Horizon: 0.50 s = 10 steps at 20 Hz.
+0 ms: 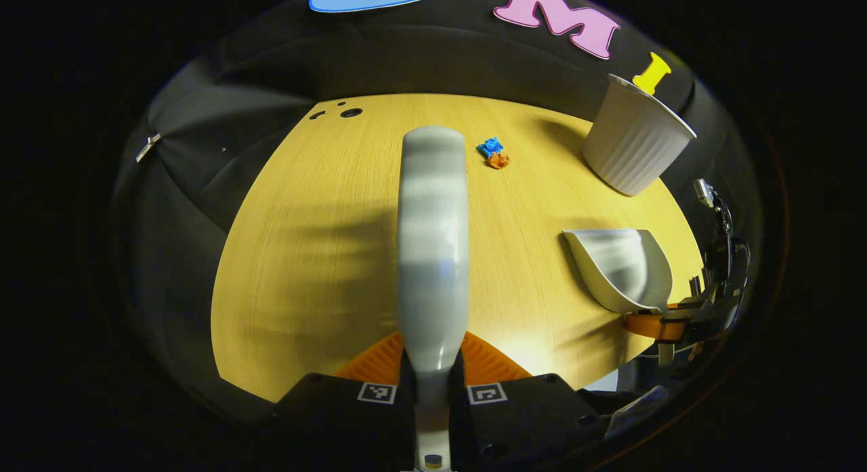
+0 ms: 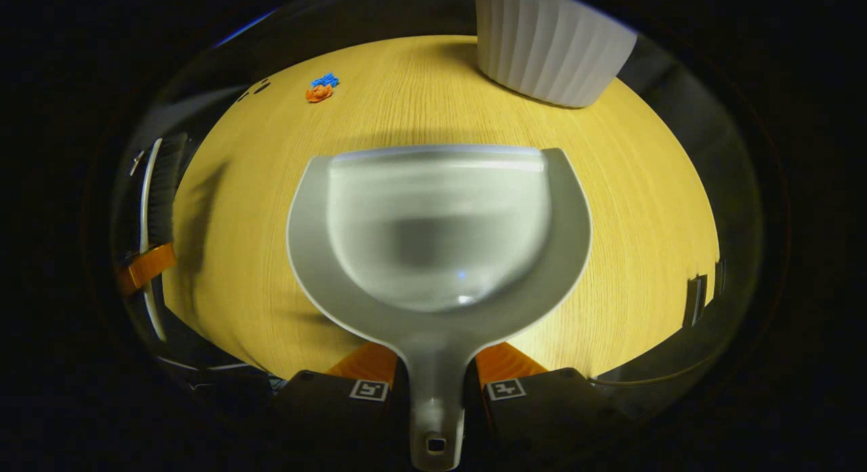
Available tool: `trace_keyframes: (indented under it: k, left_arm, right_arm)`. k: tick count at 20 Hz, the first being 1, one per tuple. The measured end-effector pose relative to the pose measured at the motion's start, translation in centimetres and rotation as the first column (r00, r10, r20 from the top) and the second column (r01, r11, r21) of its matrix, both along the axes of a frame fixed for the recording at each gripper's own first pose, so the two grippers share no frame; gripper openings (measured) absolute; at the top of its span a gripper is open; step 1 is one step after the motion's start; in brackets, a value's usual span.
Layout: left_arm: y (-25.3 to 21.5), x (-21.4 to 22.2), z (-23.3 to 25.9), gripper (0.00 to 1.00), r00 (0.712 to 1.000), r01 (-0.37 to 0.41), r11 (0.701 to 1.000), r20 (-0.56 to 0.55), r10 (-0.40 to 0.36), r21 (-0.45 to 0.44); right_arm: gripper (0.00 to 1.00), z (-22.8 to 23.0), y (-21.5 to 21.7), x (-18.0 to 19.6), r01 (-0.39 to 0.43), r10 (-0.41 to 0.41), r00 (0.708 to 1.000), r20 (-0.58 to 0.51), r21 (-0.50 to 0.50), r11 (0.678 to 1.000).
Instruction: Pick up the small broom and dustpan from the desktop, sweep the trash into the dustpan with the broom, and then empty the trash into the garbage bin.
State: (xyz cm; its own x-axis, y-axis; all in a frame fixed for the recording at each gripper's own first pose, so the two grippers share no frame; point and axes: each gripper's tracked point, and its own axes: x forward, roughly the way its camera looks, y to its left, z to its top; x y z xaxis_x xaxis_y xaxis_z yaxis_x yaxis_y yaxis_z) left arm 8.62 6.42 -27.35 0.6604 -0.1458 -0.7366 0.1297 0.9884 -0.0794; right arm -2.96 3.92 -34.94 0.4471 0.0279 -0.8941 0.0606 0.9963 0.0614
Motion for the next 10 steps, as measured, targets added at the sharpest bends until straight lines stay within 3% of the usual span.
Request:
trace_keyframes:
  k: [1,3,6,7,10]
  left_arm:
    - [0.1,0.8,0.0,0.23,1.0,0.007,1.0,-0.004,-0.007,0.014]
    - [0.0,2.4,-0.5,0.22,0.999,0.039,0.999,-0.032,-0.038,0.034]
    - [0.0,5.3,-1.5,0.24,0.994,0.061,0.998,-0.095,-0.057,0.035]
    - [0.0,6.5,-1.5,0.24,0.993,0.067,0.997,-0.097,-0.062,0.045]
    - [-0.1,11.2,-1.4,0.22,0.987,0.117,0.988,-0.118,-0.105,0.102]
  right_arm:
    - [0.41,0.1,-0.1,0.0,-0.035,0.035,0.999,-0.001,0.001,0.999]
    - [0.36,0.1,-0.8,0.0,-0.128,0.128,0.992,-0.007,-0.028,0.991]
    - [0.36,0.4,-3.3,-0.5,-0.251,0.25,0.968,-0.024,-0.057,0.966]
    - [0.4,0.7,-4.0,-0.2,-0.282,0.281,0.959,-0.024,-0.071,0.957]
    - [0.31,1.1,-5.2,0.4,-0.338,0.337,0.941,-0.026,-0.074,0.938]
